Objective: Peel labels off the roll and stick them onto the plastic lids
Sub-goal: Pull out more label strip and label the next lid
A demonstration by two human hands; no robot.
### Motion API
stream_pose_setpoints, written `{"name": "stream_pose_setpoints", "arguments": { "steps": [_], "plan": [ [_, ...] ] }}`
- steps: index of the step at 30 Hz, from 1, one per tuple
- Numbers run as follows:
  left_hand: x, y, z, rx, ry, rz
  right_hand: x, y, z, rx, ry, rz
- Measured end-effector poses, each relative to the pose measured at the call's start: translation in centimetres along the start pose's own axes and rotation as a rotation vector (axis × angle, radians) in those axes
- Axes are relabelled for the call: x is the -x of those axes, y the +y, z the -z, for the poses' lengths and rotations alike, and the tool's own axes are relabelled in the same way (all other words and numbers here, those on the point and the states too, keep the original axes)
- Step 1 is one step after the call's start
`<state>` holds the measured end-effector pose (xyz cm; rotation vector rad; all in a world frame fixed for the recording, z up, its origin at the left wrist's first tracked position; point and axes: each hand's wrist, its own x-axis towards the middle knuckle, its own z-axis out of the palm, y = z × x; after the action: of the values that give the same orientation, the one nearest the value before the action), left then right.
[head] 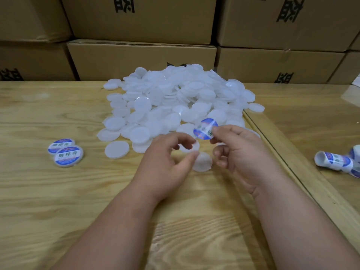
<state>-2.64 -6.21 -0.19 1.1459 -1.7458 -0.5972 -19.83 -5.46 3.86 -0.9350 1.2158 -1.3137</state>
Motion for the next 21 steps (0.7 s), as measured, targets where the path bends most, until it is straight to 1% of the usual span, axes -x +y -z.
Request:
{"name": "stream_pose_setpoints", "arguments": {
  "steps": [2,5,6,8,10,11,12,13,14,16,17,18,19,21],
  "plan": [
    [0.1,-0.1,-0.1,-0.214,-0.153,-0.048,0.2,-0.2,0.2,0.017,0.029,0.091],
    [0.0,0.0,-0.6,-0.398,-0.301,-0.013,0.4,-0.3,0.1,0.057,0.036,0.169],
    [0.0,0.0,-0.7,-0.443,-0.321,-0.002,0.5,-0.2,0.1,0.079,0.036,0.191],
    [0.1,0.0,-0.9,-0.462,-0.329,0.012,0.6,-0.2,-0.1,0.108,0.034,0.226],
    [0.2,0.0,-0.8,-0.423,-0.293,0.017,0.6,-0.1,-0.2,0.093,0.043,0.256],
    [0.1,0.1,-0.7,-0.367,-0.255,0.024,0.5,0.0,-0.2,0.076,0.048,0.271],
    [0.2,0.4,-0.6,-0.272,-0.195,0.056,0.5,0.1,-0.2,0.056,0.050,0.286],
    [0.3,0.8,-0.4,-0.117,-0.112,0.134,0.5,0.2,-0.2,0.031,0.047,0.299],
    [0.3,1.3,-0.2,0.104,-0.004,0.248,0.5,0.3,-0.3,0.002,0.038,0.308],
    [0.6,1.7,0.5,0.638,0.202,0.487,0.4,0.6,-0.4,-0.052,0.009,0.308],
    [0.8,1.7,1.0,0.887,0.264,0.583,0.4,0.7,-0.4,-0.066,-0.005,0.303],
    [1.1,1.6,1.5,1.080,0.285,0.652,0.3,0.7,-0.6,-0.073,-0.020,0.297],
    [1.3,1.4,2.0,1.201,0.267,0.694,0.3,0.9,-0.7,-0.077,-0.035,0.290],
    [1.4,1.3,2.7,1.298,0.169,0.715,0.5,1.1,-1.1,-0.066,-0.063,0.276]
  ]
}}
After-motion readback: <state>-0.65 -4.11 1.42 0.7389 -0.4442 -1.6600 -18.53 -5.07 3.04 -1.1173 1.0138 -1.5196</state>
